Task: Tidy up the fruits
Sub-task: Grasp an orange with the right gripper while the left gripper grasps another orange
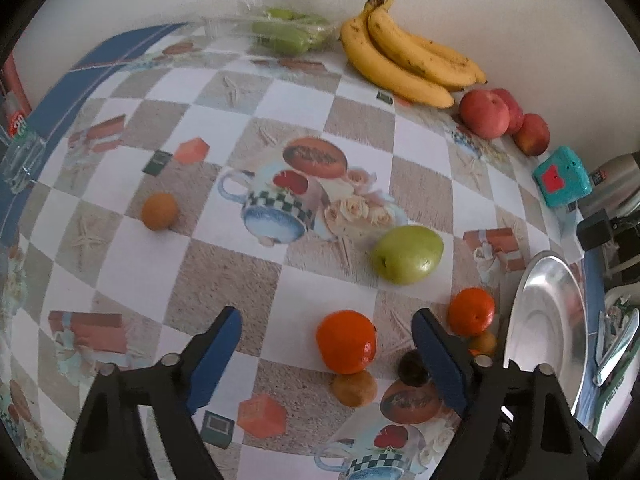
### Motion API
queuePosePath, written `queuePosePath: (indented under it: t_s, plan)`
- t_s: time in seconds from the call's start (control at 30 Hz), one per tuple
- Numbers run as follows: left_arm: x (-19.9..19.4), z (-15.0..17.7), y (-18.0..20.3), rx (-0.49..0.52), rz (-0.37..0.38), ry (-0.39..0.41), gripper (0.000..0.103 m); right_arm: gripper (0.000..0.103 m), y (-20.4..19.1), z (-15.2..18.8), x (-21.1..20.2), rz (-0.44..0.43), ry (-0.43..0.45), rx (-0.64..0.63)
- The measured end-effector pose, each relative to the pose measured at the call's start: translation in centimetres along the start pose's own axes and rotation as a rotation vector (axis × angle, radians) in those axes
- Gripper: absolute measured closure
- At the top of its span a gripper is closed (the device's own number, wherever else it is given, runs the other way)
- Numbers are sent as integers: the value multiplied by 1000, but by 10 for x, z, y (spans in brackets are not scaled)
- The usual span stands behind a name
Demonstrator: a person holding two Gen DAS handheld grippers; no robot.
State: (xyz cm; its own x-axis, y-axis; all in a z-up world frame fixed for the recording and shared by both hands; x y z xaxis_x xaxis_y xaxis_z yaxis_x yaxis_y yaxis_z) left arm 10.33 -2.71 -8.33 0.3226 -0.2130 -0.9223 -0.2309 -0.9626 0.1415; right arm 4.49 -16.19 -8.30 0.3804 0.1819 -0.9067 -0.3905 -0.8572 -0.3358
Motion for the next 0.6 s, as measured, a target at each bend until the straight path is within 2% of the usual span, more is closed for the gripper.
queuePosePath:
  t_s: [0.1, 0.27, 0.5, 0.6]
  plan:
    - [7, 2, 0, -11, 17, -21, 24, 53, 1, -1, 0, -3, 1, 6]
    - [13, 4, 4, -15, 39, -44, 37, 53, 1, -1, 1, 2, 1, 6]
    - [17, 6, 8, -14, 72, -59, 66, 54, 1, 0, 0, 3, -3, 17]
    - [17, 6, 9, -10, 69, -61, 67, 54, 3, -1, 0, -5, -6, 23]
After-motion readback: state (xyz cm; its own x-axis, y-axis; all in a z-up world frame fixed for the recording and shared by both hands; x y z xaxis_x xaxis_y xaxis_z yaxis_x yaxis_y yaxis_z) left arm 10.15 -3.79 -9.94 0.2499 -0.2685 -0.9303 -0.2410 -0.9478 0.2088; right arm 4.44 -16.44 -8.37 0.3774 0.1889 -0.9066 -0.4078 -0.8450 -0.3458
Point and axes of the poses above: each gripper's, at about its wrist camera, not at the fingertips, and x roughly the way its jaws point, y to its right, z to its underside, the point moved 6 cm from there along x, roughly the way its jaws point, and after that the axes turned 11 degrees about x, right-handed, at the moved point
